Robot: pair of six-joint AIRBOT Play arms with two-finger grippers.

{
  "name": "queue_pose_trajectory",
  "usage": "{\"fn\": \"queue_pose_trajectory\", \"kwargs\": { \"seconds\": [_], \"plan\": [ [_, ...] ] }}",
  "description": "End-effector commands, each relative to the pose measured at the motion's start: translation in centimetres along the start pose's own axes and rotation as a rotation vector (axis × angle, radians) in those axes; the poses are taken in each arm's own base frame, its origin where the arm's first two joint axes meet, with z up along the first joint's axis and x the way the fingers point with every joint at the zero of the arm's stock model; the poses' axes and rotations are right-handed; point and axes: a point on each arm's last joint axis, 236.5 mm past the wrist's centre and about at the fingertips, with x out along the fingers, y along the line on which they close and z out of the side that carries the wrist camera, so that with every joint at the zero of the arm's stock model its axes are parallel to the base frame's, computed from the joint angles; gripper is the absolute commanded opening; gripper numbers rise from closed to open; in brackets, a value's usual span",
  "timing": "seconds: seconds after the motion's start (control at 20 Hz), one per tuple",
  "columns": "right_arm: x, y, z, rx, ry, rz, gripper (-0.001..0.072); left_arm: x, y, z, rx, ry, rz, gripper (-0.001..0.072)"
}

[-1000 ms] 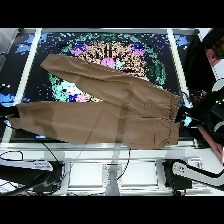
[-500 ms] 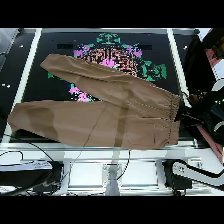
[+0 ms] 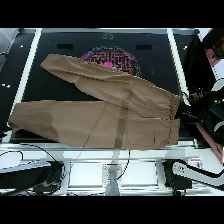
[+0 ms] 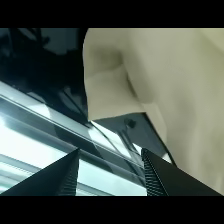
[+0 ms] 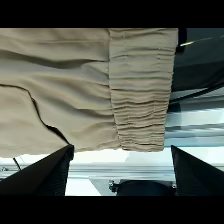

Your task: Fold the clothes and pants, and hang the long-sleeved shirts on hangers.

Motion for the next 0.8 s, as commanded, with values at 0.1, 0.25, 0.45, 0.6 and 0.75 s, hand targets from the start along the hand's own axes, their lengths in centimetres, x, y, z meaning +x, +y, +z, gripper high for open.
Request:
{"fn": "queue_pose_trajectory", "kwargs": {
  "seconds": [0.1, 0.25, 0.45, 0.6, 0.75],
  "plan": [
    [0.0, 0.0, 0.2, 0.0, -0.007, 0.0, 0.0687, 1.4, 0.6, -0.3, -0.016, -0.005, -0.008, 0.0447],
    [0.0, 0.1, 0.1, -0.001, -0.006, 0.004, 0.0687, 2.2, 1.3, 0.8, -0.059, -0.041, 0.006, 0.0446],
    [0.0, 0.1, 0.1, 0.0, -0.006, 0.004, 0.0687, 4.0, 0.0, 2.4, -0.112, -0.076, -0.082, 0.0442],
    [0.0, 0.1, 0.0, 0.0, -0.001, 0.005, 0.0687, 5.6, -0.7, 2.2, -0.117, -0.041, -0.109, 0.0312],
    [0.0, 0.1, 0.0, 0.0, -0.002, 0.005, 0.0687, 5.6, -0.9, 2.5, -0.107, -0.043, -0.107, 0.0017]
  ]
}}
